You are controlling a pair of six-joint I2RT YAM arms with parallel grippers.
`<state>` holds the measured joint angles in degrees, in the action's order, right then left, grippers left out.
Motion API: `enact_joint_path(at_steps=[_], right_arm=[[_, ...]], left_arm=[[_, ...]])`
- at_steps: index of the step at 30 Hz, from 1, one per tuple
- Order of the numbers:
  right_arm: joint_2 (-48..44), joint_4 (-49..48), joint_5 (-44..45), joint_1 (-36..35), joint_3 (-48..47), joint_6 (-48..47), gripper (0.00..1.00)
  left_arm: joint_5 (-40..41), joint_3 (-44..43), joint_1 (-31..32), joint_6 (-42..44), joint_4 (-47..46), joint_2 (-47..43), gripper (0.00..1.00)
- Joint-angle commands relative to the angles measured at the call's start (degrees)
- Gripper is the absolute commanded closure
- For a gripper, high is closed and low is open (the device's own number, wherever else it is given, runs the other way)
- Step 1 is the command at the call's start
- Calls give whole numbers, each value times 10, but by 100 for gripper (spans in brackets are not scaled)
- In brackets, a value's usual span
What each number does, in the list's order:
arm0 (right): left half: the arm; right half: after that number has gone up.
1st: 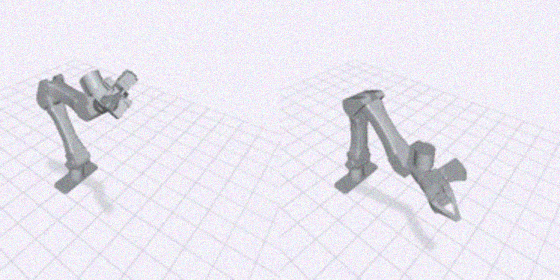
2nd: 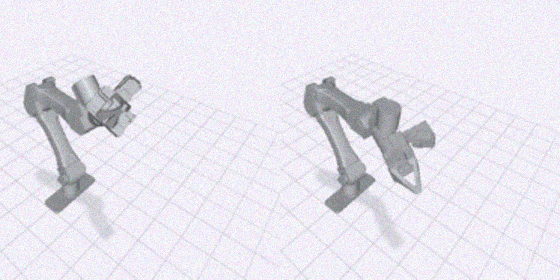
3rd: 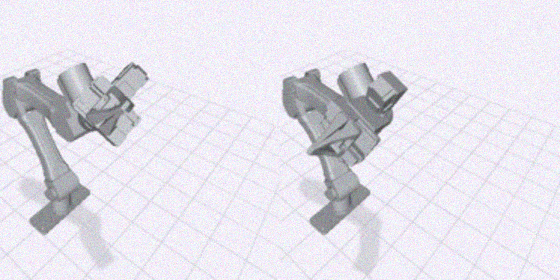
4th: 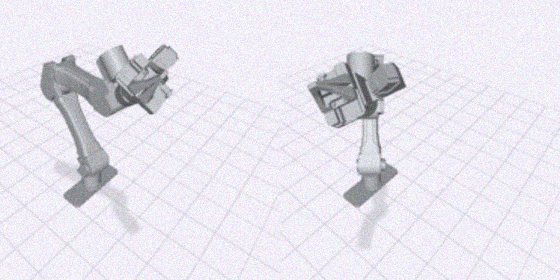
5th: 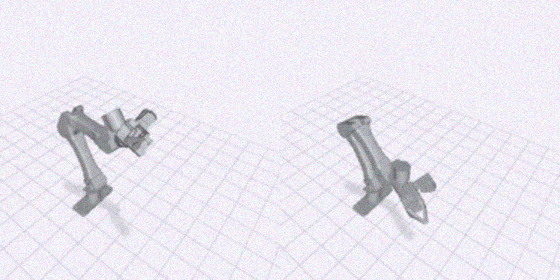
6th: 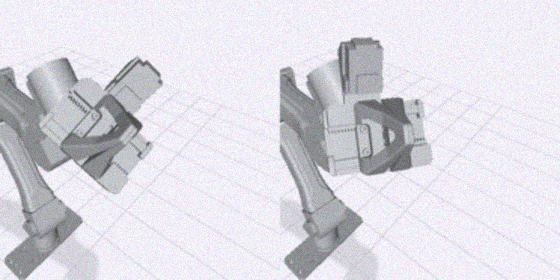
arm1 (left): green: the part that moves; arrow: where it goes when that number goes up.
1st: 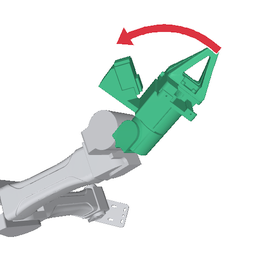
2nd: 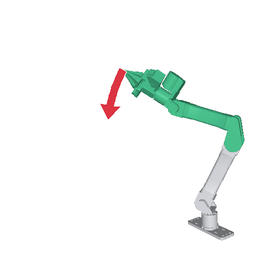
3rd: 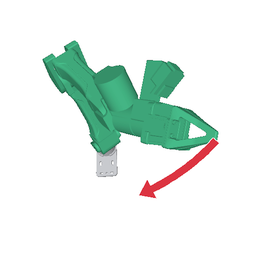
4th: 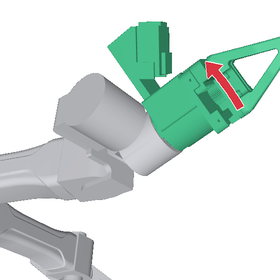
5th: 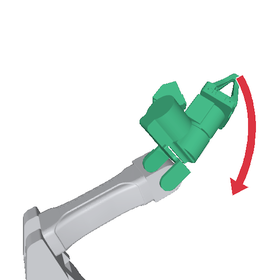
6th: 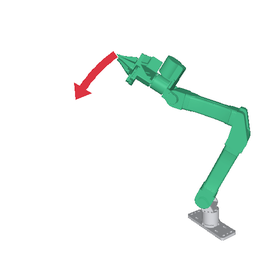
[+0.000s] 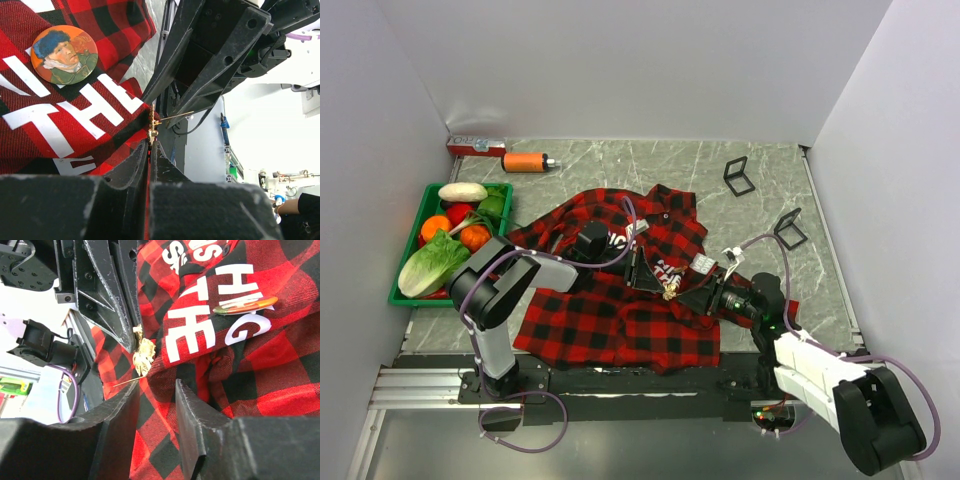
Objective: Pin the brooch onto the clothing
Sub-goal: Pin the brooch onto the flattened clothing.
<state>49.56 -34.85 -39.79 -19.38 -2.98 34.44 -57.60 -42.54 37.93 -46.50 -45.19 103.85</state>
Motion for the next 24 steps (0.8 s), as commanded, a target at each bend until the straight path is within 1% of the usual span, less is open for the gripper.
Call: enact_joint_path(at_steps=[1, 8, 13, 18, 24], right_arm=[[8, -36, 9, -7, -8, -7, 60], [6, -49, 29, -26, -11, -8, 63], [-34, 5, 74, -53, -19, -49, 66], [-63, 30, 108, -68, -22, -71, 71], [-85, 53, 133, -80, -25, -99, 74]], left_arm=[[-20, -4, 0, -9, -29, 0, 99], [-22, -4, 1, -13, -32, 5, 99], [-21, -5, 1, -16, -28, 6, 99], [-21, -8, 1, -9, -16, 3, 99], [-21, -12, 2, -5, -1, 5, 99]])
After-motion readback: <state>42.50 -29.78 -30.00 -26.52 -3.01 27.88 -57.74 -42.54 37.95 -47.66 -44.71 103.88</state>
